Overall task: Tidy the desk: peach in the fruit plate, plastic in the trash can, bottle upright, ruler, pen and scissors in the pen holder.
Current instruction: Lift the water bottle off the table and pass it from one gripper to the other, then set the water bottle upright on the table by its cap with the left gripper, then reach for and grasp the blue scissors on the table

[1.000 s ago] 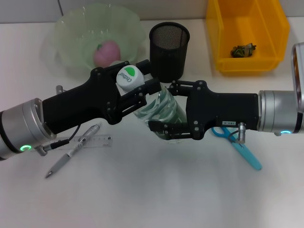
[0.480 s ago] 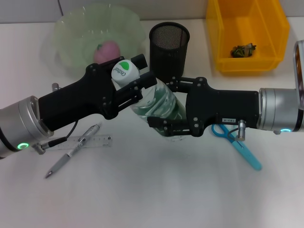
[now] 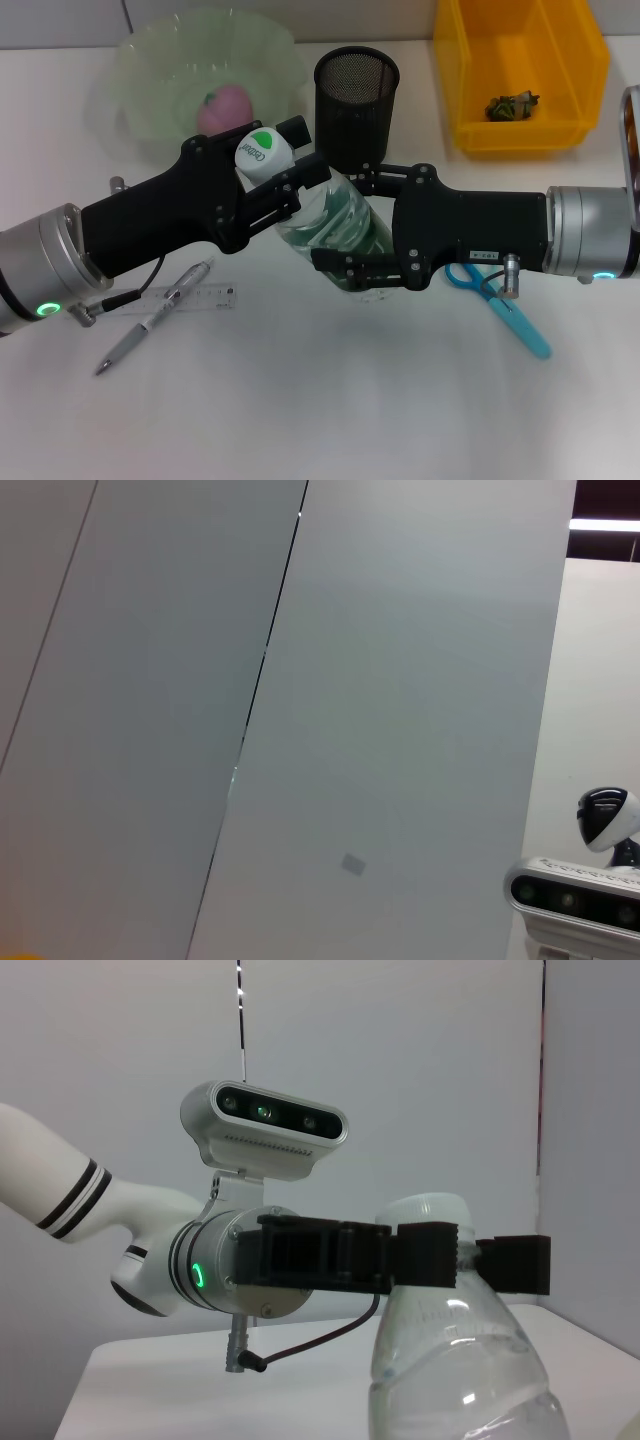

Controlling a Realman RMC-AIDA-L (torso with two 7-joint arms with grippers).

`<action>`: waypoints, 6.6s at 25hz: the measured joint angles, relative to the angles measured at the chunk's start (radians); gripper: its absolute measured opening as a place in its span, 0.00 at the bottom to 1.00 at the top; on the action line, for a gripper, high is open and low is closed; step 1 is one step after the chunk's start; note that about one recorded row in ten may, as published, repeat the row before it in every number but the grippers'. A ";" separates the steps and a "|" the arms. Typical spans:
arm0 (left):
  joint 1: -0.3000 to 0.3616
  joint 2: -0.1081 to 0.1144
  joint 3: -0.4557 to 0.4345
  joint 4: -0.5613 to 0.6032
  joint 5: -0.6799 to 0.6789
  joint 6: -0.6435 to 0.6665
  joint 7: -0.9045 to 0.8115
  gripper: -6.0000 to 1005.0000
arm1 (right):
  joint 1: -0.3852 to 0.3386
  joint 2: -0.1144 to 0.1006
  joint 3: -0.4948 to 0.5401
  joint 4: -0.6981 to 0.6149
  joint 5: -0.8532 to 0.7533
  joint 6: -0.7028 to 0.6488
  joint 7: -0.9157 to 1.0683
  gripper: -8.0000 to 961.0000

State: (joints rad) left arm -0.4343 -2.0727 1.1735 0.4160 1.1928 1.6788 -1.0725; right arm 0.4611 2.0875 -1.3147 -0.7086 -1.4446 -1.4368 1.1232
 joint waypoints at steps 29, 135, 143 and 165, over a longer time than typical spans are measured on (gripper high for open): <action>0.007 0.000 0.000 0.000 0.002 0.016 -0.001 0.44 | -0.021 -0.002 0.000 -0.024 -0.004 -0.018 0.028 0.82; -0.010 -0.005 -0.069 0.049 -0.118 -0.431 0.208 0.71 | -0.145 -0.004 0.198 0.140 0.172 -0.109 -0.132 0.82; -0.002 -0.003 -0.076 0.049 -0.145 -0.381 0.213 0.80 | -0.145 -0.005 0.198 0.140 0.171 -0.109 -0.132 0.82; 0.048 0.031 0.028 0.172 0.041 -0.008 0.051 0.79 | -0.220 -0.065 0.330 0.125 0.137 -0.296 -0.006 0.82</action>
State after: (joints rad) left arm -0.3867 -2.0419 1.2013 0.5885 1.2335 1.6709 -1.0218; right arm 0.2414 2.0225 -0.9851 -0.5840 -1.3077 -1.7328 1.1167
